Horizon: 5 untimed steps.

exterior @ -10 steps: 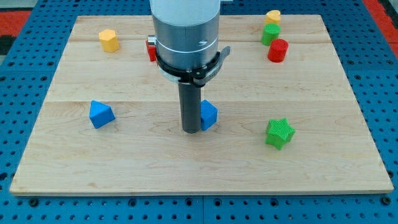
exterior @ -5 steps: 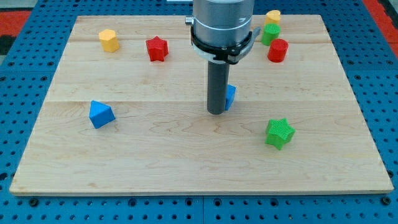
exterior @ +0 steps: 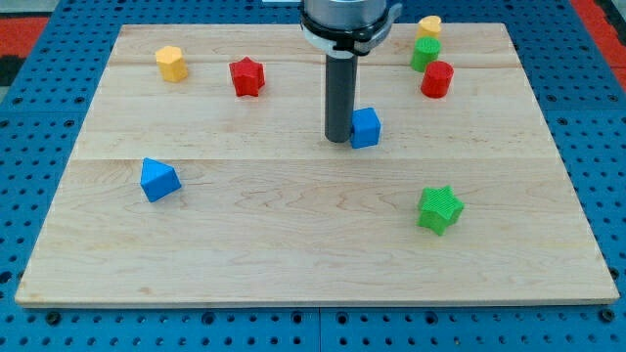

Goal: Move blue cube up and towards right

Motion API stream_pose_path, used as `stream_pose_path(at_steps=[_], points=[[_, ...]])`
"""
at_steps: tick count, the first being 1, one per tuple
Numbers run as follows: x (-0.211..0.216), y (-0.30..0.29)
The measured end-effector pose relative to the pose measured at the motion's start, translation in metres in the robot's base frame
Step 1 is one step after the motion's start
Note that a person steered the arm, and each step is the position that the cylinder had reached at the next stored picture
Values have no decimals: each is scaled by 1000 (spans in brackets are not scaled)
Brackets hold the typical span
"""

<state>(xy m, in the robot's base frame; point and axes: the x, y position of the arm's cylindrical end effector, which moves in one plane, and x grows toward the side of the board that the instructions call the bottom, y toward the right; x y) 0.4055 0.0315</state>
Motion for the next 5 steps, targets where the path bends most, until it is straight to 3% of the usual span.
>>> stream_pose_path(at_steps=[5], points=[[-34,71]])
